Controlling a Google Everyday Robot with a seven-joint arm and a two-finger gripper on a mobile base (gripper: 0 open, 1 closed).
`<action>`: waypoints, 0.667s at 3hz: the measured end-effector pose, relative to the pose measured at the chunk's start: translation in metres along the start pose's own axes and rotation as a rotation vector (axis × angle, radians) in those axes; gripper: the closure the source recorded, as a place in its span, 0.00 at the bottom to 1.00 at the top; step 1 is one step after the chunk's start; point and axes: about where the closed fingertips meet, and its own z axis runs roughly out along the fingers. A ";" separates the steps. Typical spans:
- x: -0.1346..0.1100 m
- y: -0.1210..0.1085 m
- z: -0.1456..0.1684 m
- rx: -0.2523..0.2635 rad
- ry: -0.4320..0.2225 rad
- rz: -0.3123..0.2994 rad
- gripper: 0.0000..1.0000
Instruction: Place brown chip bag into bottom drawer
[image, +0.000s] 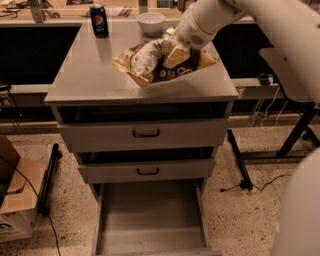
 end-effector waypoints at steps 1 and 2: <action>-0.019 0.046 -0.025 -0.015 -0.048 -0.003 1.00; -0.023 0.112 -0.022 -0.111 -0.043 -0.006 1.00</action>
Offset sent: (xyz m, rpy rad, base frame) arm -0.1922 0.0382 -0.0669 -0.0147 0.2211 0.1462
